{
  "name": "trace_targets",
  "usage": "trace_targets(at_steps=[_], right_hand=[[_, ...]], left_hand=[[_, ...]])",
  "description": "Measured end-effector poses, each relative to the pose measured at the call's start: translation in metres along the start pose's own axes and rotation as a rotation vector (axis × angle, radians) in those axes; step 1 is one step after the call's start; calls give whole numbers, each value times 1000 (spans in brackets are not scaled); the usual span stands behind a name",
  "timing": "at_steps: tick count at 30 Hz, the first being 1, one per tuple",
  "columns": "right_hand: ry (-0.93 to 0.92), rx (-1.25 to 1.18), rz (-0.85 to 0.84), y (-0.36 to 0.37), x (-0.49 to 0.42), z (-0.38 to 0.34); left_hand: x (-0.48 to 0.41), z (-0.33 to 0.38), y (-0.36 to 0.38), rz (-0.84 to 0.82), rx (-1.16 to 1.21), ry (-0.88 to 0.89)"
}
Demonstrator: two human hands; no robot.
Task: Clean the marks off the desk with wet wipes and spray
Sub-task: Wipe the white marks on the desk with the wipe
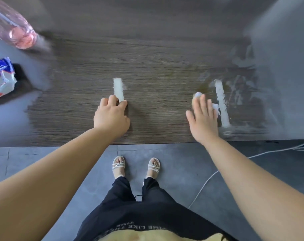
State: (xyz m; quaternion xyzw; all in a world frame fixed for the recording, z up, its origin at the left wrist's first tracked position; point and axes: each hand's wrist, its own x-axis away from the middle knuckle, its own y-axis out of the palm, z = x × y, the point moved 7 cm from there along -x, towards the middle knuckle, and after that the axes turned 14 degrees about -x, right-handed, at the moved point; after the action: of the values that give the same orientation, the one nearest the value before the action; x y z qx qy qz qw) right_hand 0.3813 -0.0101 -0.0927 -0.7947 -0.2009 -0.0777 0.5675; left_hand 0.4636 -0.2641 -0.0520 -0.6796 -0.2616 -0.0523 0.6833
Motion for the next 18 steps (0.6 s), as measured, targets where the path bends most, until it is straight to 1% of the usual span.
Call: trace_targets(at_steps=[1, 2, 3, 4, 6, 7, 8, 9, 10, 11, 12, 14, 16, 17, 18], right_hand=[[145, -65, 44, -4, -7, -2], [201, -97, 70, -2, -9, -15], [168, -87, 61, 5, -9, -36], [56, -41, 13, 19, -5, -60], [-347, 87, -137, 49, 17, -105], [-543, 172, -197, 57, 30, -113], [-691, 214, -221, 57, 36, -111], [-790, 241, -235, 52, 34, -101], [-811, 264, -255, 44, 25, -86], [-767, 273, -250, 32, 10, -69], [-625, 249, -239, 18, -10, -49], [-260, 138, -137, -13, -50, -22], [24, 38, -61, -23, -74, -25], [90, 13, -58, -19, -78, -38], [75, 12, -75, -10, -79, -57]], left_hand=[[0, 2, -2, -9, -5, -12], [-1, 4, -3, -19, -10, -26], [-1, 6, -4, -29, -18, -36], [-1, 7, -5, -39, -29, -36], [-2, 9, -7, -67, -70, -37], [-3, 8, -7, -90, -96, -27], [-5, 7, -8, -116, -124, -8], [-6, 5, -8, -143, -146, 15], [-8, 4, -7, -167, -165, 37], [-8, 3, -7, -183, -176, 50], [-8, 2, -7, -194, -183, 60], [-9, 2, -6, -199, -181, 61], [-8, 1, -4, -204, -176, 66], [-7, 0, -3, -205, -174, 70], [-6, -1, -2, -208, -168, 69]])
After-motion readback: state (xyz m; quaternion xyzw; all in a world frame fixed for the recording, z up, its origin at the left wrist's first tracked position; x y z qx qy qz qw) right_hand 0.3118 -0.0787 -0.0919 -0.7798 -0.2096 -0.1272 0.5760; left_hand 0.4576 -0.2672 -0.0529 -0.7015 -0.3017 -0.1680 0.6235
